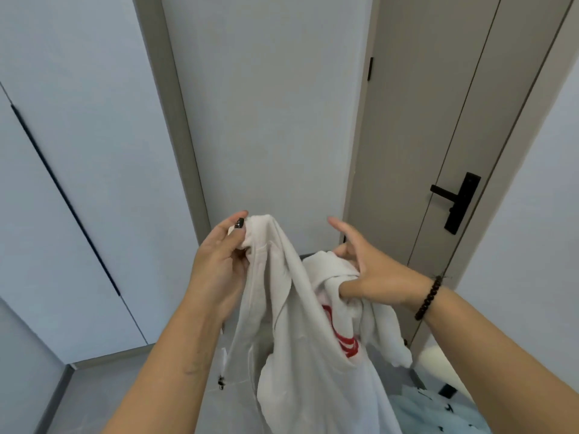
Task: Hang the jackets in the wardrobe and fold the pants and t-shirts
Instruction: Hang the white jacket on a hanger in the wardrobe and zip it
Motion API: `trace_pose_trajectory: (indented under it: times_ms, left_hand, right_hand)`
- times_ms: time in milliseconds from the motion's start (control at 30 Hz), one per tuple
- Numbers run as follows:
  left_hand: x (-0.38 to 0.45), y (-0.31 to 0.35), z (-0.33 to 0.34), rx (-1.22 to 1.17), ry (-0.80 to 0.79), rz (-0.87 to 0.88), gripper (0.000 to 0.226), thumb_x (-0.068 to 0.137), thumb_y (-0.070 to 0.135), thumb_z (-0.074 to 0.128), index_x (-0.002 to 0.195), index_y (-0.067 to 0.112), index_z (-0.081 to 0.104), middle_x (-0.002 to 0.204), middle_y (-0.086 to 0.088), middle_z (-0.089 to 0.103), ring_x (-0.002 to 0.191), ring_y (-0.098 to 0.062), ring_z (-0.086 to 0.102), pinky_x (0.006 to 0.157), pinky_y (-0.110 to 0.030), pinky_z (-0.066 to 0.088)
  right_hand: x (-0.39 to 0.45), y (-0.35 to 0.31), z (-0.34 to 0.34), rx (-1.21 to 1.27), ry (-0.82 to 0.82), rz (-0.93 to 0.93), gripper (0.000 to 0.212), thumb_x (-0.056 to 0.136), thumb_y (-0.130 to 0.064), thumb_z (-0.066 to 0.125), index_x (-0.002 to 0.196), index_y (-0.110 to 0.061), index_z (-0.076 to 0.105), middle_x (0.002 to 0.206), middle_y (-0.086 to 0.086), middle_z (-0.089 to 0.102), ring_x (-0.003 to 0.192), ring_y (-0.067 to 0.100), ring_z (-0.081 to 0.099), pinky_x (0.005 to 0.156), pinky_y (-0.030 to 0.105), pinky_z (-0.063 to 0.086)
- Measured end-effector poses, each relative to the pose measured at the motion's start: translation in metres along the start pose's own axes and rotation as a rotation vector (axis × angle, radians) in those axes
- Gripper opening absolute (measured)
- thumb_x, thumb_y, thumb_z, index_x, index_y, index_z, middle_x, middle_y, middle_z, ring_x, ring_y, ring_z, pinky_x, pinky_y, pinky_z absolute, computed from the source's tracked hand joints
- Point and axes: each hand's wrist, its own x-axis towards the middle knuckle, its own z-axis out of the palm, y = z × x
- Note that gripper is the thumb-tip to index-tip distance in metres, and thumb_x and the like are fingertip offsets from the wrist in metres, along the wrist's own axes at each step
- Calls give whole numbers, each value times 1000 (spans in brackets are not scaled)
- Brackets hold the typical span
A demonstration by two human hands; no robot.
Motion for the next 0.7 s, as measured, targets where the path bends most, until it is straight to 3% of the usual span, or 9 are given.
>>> trace_pose_trajectory:
  times_ms: [67,133,167,233,267,367,467,567,700]
  left_hand:
    - [-2,17,-12,67,-54,60,17,96,3,50,108,10,60,76,0,67,66,-10,61,64,-21,53]
    - [-6,34,-26,142,-92,114,16,94,4,52,105,11,60,76,0,68,67,-11,62,64,-22,52]
    - [-7,43,-35,172,-110,135,17,94,4,52,107,12,61,76,-1,69,67,-11,63,65,-22,53]
    - [-12,64,-56,225,-148,166,23,95,8,53,116,15,60,77,-3,70,71,-12,65,68,-22,56]
    - [-13,74,-69,241,-157,178,28,95,10,53,121,17,59,78,-4,70,74,-13,66,71,-22,56]
    - [-13,106,-114,271,-166,208,40,91,19,55,130,24,55,81,-2,70,82,-13,67,79,-24,55]
    - [-5,126,-167,311,-123,202,45,89,24,57,134,26,53,100,-4,74,99,-19,68,90,-32,53]
    - [4,125,-223,514,-38,172,43,95,14,59,132,33,48,118,5,69,116,-10,61,94,-24,47]
    - [2,108,-274,639,-191,12,45,92,12,63,130,32,48,126,18,61,122,2,53,92,-19,48]
  right_hand:
    - [14,-25,34,-21,-191,-52,112,66,-26,81,145,-51,5,130,-7,48,112,11,57,93,28,51]
    - [32,-44,73,-106,-128,-121,101,62,-44,84,143,-47,23,130,-10,47,117,7,51,95,26,47]
    - [43,-53,89,-136,-13,-147,82,65,-47,81,135,-41,40,122,-10,51,111,6,52,89,20,46]
    - [64,-72,113,-109,223,-183,31,79,-35,73,103,-18,64,96,-8,55,87,4,54,69,13,40]
    - [73,-82,122,-47,283,-191,17,83,-27,70,86,-10,65,86,-7,52,77,5,52,63,15,37]
    - [97,-113,147,44,307,-206,26,86,-14,63,63,-12,51,77,-3,44,65,8,46,57,14,34]
    - [115,-150,174,67,285,-247,28,86,-11,61,62,-13,49,77,-1,43,66,10,45,58,13,34]
    - [132,-183,196,147,284,-288,18,88,-10,59,76,3,58,84,7,48,76,18,51,72,26,41]
    - [150,-230,223,368,281,-307,16,90,-14,61,94,0,66,107,22,63,91,33,64,87,47,51]
